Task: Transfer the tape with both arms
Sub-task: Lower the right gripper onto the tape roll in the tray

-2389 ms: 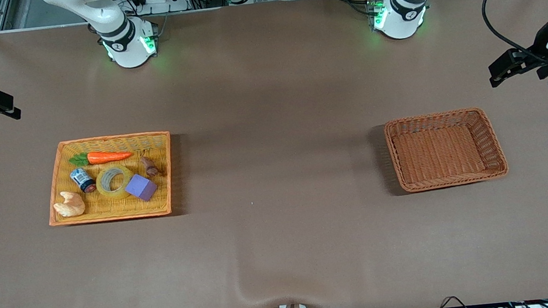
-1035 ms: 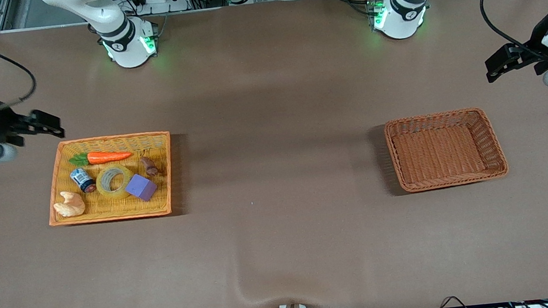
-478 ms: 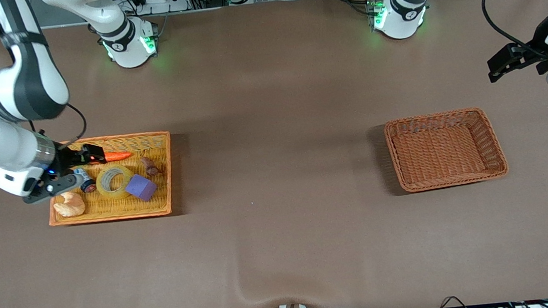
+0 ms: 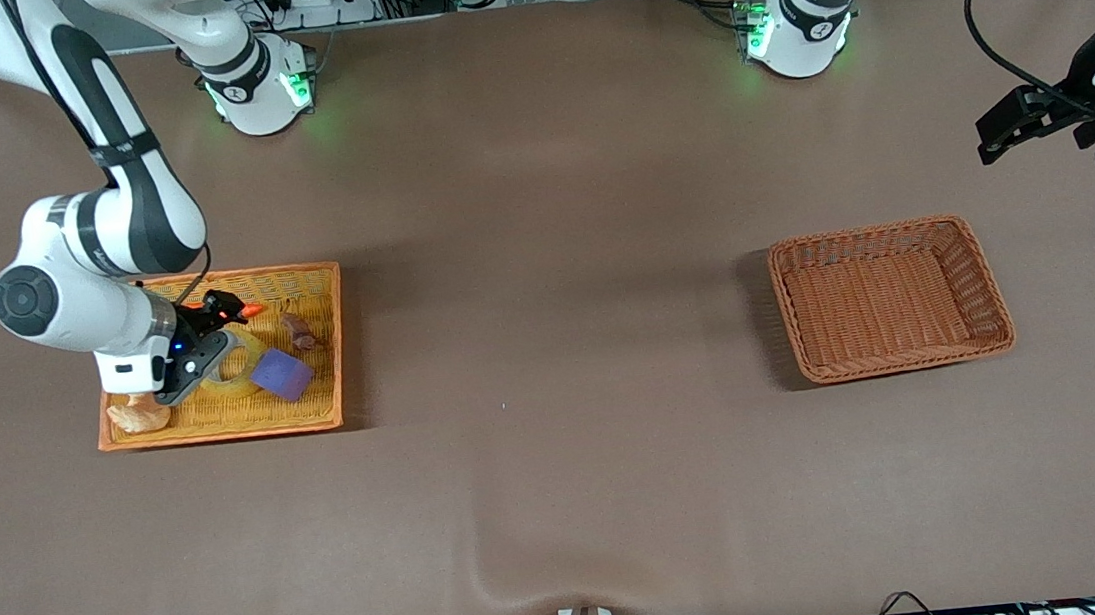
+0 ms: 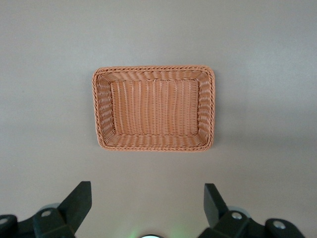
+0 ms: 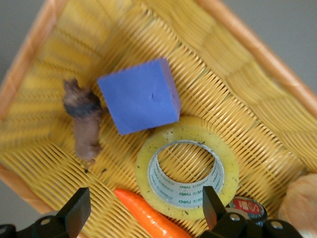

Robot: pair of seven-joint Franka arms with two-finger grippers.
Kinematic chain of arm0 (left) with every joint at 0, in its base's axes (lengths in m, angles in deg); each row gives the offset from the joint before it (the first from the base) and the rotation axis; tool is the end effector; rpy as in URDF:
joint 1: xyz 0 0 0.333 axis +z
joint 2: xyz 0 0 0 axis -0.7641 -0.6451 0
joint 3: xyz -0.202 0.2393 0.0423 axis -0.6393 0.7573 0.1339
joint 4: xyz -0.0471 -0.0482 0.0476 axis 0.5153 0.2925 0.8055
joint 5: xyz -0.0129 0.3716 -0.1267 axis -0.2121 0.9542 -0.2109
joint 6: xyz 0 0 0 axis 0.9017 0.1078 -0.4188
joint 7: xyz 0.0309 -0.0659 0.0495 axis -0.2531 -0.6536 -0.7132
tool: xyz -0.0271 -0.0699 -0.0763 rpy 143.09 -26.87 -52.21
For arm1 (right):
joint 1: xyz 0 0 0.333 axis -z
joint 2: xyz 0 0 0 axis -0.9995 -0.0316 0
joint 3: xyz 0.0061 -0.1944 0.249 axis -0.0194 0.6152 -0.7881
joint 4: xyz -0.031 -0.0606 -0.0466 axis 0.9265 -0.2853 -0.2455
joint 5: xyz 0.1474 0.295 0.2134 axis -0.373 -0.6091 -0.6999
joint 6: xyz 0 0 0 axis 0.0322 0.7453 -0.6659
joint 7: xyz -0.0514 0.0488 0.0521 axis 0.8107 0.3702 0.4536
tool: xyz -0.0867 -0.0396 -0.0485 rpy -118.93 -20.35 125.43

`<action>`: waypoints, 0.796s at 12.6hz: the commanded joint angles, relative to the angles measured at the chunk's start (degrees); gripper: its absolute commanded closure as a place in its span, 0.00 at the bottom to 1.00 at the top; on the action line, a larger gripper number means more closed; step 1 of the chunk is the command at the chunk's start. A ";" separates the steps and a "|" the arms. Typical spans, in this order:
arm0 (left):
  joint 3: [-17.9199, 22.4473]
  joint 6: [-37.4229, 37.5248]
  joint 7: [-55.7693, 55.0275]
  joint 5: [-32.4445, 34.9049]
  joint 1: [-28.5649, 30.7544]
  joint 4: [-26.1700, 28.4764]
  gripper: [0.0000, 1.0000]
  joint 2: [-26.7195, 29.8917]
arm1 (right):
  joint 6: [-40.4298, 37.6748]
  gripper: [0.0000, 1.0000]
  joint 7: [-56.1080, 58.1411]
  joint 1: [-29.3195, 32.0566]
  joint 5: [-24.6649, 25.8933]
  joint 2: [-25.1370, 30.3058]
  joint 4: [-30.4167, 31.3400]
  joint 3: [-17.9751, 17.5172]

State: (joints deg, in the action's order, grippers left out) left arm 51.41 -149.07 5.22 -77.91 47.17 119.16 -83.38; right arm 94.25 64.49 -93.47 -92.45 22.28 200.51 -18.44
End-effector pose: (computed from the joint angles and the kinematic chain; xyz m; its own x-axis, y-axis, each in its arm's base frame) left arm 0.5477 -0.0476 0.6440 0.9983 0.0457 -0.0352 0.0437 -0.9975 -0.0557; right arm 0.5555 0.0044 0.2708 0.7131 0.6923 -0.1105 0.6785 -0.7211 -0.1402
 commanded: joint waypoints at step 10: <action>-0.02 0.12 0.81 -0.49 0.73 -1.14 0.00 -1.65 | 12.42 0.61 4.47 1.86 -1.19 -5.47 6.06 -0.32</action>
State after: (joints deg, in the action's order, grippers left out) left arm 51.50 -149.10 5.22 -77.91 47.69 119.16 -83.76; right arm 105.85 67.73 -92.09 -92.45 16.88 206.16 -18.39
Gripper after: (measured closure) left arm 0.000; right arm 0.282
